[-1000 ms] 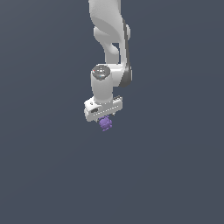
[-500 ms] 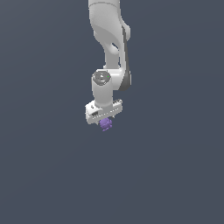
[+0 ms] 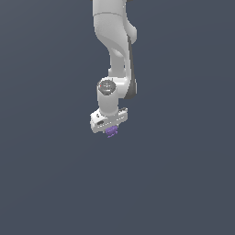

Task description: Pick up the object and move it to a goal position.

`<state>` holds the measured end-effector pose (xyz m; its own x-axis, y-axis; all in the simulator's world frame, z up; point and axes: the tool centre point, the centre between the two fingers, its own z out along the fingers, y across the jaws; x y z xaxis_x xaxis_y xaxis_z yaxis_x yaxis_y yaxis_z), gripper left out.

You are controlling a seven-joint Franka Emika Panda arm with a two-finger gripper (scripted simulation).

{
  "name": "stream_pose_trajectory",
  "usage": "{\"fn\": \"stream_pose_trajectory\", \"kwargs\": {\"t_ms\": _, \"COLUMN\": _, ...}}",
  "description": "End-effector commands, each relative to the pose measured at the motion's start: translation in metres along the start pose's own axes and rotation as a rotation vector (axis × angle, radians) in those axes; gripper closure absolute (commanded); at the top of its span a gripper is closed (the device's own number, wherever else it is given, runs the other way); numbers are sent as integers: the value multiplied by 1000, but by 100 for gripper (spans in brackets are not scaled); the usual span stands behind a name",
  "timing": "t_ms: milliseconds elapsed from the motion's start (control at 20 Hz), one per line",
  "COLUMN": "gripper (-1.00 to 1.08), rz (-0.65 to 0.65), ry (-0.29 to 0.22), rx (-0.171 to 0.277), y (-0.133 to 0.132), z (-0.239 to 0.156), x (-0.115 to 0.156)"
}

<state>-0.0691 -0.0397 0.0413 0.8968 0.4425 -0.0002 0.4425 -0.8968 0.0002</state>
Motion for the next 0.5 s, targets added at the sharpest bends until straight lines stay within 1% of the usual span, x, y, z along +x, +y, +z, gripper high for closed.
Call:
{"fn": "stream_pose_trajectory", "kwargs": {"t_ms": 0, "gripper": 108, "rz": -1, "ry": 0, "rx": 0, "y": 0, "z": 1, "x": 0}}
{"fn": "stream_pose_trajectory", "kwargs": {"t_ms": 450, "gripper": 108, "rz": 0, "ry": 0, "rx": -1, "y": 0, "z": 0, "x": 0}}
